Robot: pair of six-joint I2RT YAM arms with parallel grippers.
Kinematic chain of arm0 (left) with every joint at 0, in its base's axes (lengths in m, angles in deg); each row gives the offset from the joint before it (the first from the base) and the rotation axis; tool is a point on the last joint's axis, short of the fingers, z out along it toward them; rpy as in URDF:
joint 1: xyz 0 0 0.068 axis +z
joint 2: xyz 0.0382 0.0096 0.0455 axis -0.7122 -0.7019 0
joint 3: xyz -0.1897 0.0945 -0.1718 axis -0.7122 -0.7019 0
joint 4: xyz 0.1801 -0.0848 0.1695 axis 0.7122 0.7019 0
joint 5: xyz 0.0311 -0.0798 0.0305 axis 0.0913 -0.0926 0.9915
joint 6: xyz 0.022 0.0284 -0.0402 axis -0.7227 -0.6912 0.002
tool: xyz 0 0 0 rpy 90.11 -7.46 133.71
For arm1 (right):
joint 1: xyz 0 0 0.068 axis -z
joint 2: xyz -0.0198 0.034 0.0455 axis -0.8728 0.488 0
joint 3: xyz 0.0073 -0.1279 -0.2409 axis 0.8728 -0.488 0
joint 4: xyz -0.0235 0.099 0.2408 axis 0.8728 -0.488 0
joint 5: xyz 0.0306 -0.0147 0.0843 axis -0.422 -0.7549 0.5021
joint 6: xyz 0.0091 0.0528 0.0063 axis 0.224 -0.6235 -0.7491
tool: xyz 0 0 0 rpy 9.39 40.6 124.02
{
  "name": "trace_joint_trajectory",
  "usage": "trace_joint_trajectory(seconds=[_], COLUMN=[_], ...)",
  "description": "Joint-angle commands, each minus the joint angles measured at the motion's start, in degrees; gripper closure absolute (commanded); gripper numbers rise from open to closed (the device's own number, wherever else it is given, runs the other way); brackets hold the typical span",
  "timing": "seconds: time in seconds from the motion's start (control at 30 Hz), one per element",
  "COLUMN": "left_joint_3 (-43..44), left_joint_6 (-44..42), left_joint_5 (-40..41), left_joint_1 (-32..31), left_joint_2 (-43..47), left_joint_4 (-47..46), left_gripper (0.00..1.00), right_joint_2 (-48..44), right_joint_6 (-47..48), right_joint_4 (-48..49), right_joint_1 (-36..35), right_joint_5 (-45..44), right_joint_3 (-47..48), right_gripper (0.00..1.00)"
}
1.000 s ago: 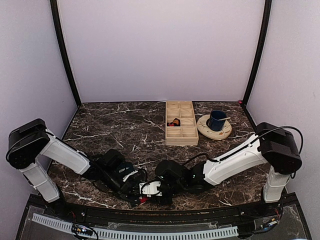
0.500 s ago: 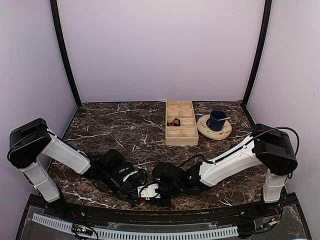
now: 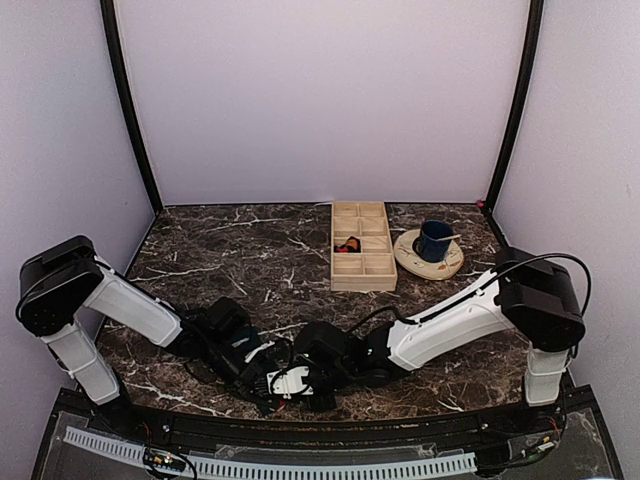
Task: Roll the socks
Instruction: Roll the sock at the center of the board.
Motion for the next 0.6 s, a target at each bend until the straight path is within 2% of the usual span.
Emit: trace_joint_trajectory(seconds=[0.0, 0.23, 0.57], left_joint_3=[1.36, 1.92, 4.21], left_joint_6=[-0.83, 0.13, -0.25], left_joint_5=[6.89, 20.11, 33.23], left_joint_1=[1.34, 3.58, 3.99], left_joint_2=[3.87, 11.96, 21.59], left_joint_4=[6.03, 12.86, 17.34], left_gripper=[0.87, 0.69, 0.63], right_joint_2=[2.67, 3.18, 5.95], right_joint_6=[-2.65, -6.91, -19.44], right_joint_4=[-6.02, -8.82, -11.35], right_joint_1=[1.72, 4.10, 6.71], right_joint_5=[3.10, 6.83, 6.27], right_joint_3=[0.51, 1.68, 4.27], right_gripper=[0.95, 0.97, 0.97])
